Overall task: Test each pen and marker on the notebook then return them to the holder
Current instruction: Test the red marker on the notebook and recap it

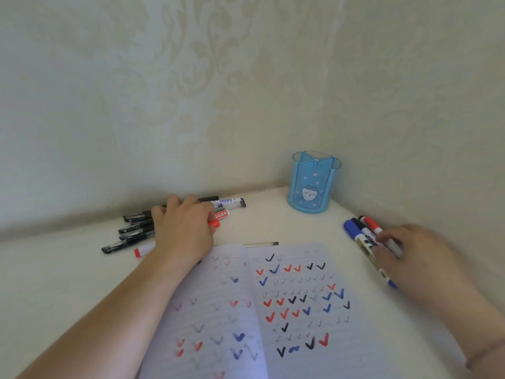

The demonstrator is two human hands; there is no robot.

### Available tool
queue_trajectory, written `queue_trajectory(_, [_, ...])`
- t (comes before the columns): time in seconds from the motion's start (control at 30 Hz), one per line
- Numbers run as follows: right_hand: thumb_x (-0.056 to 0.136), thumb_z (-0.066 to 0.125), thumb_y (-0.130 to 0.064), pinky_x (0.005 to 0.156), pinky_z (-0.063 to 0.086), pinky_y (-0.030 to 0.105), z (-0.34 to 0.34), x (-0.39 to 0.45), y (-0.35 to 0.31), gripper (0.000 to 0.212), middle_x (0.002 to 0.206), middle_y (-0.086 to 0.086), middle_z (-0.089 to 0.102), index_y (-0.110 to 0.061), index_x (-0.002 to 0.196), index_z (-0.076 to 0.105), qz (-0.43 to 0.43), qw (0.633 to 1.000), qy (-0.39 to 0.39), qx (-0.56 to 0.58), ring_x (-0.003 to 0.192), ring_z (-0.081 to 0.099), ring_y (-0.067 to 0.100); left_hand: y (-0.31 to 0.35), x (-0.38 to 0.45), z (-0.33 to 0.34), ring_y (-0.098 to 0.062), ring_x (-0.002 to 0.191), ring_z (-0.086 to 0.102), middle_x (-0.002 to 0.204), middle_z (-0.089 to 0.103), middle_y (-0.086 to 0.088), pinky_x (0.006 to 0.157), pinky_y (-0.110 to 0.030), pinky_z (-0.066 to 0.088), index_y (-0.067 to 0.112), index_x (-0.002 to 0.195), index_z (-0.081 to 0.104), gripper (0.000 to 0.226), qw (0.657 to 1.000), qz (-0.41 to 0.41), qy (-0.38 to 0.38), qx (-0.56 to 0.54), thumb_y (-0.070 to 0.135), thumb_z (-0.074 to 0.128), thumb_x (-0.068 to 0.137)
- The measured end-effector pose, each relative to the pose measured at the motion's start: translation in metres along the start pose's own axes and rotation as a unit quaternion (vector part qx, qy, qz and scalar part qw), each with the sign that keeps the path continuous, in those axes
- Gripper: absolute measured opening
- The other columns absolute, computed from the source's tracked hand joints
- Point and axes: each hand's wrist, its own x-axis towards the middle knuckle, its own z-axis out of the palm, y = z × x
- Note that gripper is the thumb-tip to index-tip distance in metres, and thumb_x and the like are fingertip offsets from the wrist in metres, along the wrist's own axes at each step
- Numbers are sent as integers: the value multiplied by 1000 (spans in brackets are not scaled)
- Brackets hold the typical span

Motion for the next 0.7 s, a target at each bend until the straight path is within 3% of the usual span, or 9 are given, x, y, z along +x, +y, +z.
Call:
queue_trajectory(0.17, [83,56,-41,79,40,34,-3,-2,-5,29,113,-2,58,-31,108,67,-18,998,51,12,105,41,26,4,0,3,-24,117,33,121,51,9,86,-39,26,27,110,62,19,999,36,-9,12,35,55,94])
queue_trajectory(0.27, [81,63,-35,71,36,31,-3,-9,-14,25,105,-2,60,-27,104,69,-45,989,138,41,100,40,24,11,-1,-8,-21,108,40,102,58,15,82,-35,26,27,106,61,11,984,90,84,-130,27,55,97])
queue_trajectory(0.33, [81,68,-27,68,36,29,1,-17,-25,18,97,-3,62,-23,99,71,-102,971,205,69,96,44,23,16,-5,-22,-17,92,51,91,62,18,80,-29,39,25,108,58,14,925,120,117,-340,17,57,96])
queue_trajectory(0.4, [83,64,-33,67,40,28,4,-23,-36,21,90,-6,62,-22,100,70,-181,952,226,97,92,49,21,23,-11,-37,-17,76,59,93,67,8,68,-22,49,29,118,50,30,809,136,97,-563,12,54,94])
queue_trajectory(0.47, [83,57,-43,68,46,31,9,-27,-44,33,87,-11,60,-23,107,69,-258,937,198,125,89,52,18,25,-15,-45,-15,64,58,92,66,0,59,-24,49,29,124,47,38,698,149,70,-697,6,50,94])
queue_trajectory(0.53, [84,56,-53,73,48,31,11,-31,-48,43,88,-16,58,-26,116,66,-308,925,148,164,90,53,13,27,-17,-46,-15,61,58,88,64,-3,59,-26,51,18,118,54,29,613,138,13,-778,5,49,93])
queue_trajectory(0.6, [85,53,-62,78,44,22,11,-34,-51,50,91,-21,57,-30,123,61,-332,912,106,217,92,52,4,29,-18,-46,-16,62,59,86,64,-6,58,-26,53,11,109,58,16,565,117,-43,-816,7,56,93])
queue_trajectory(0.7, [84,53,-66,75,37,8,10,-37,-54,55,91,-21,59,-32,127,57,-351,890,93,275,87,51,-2,34,-21,-42,-18,63,61,86,64,-10,58,-26,55,9,103,59,13,559,104,-69,-819,6,61,90])
